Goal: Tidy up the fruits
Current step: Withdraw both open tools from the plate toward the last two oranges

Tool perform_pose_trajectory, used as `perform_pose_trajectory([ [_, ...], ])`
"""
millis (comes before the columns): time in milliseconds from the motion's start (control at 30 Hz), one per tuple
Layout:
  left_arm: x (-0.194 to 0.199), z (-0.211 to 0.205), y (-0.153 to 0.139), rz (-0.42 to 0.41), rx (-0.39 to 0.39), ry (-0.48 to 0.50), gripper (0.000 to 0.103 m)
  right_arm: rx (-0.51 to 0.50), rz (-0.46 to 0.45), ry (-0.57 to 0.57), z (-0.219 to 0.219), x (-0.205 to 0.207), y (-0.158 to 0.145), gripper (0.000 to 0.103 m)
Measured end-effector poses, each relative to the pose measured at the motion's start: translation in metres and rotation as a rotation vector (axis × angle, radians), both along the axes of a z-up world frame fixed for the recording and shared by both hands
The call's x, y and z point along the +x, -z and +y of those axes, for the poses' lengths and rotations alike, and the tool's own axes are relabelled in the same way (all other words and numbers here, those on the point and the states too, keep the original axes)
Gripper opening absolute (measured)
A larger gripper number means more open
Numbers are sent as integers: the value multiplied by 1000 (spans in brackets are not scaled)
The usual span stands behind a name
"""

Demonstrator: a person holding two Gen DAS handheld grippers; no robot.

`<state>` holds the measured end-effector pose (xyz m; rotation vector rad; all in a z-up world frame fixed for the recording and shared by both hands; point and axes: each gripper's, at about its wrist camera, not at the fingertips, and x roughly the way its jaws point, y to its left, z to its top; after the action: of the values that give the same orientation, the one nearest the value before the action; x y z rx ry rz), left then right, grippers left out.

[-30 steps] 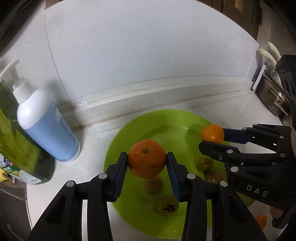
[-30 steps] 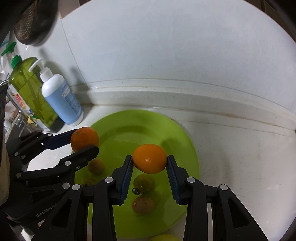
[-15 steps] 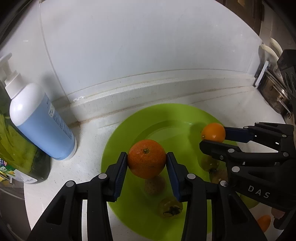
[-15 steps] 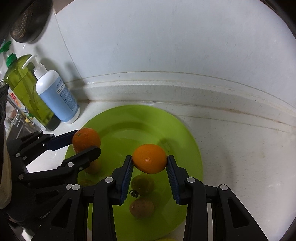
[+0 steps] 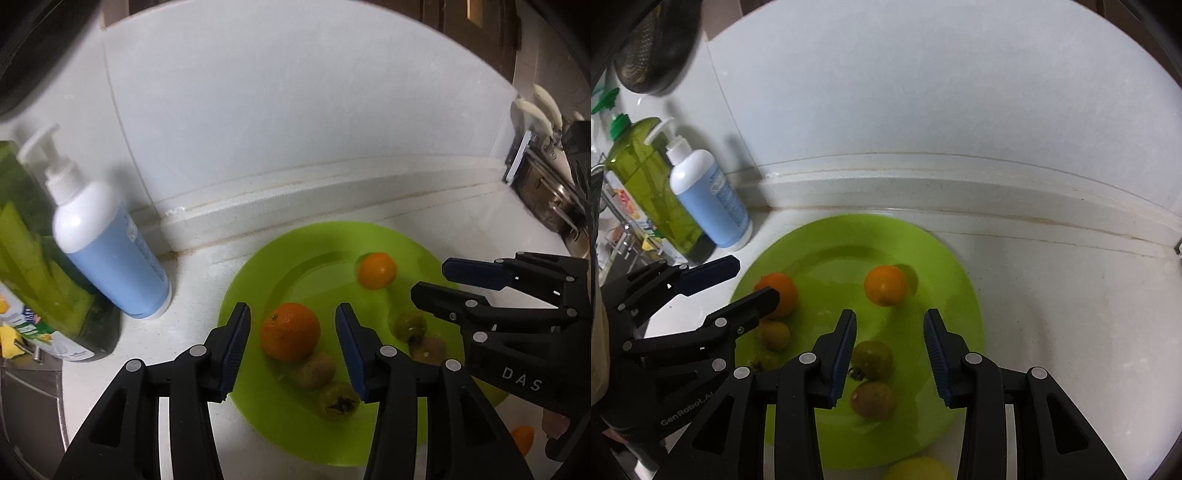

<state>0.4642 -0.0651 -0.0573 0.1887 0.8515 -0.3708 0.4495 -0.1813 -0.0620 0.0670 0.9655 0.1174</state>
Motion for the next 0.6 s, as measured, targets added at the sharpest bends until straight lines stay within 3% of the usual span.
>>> perform_pose_trajectory([
  [467, -57, 15, -60, -133, -44, -29, 56, -4, -157, 0, 1, -57, -57, 39],
  [600, -75, 21, -74, -175, -55, -39, 61, 6, -200, 12, -1, -76, -71, 50],
])
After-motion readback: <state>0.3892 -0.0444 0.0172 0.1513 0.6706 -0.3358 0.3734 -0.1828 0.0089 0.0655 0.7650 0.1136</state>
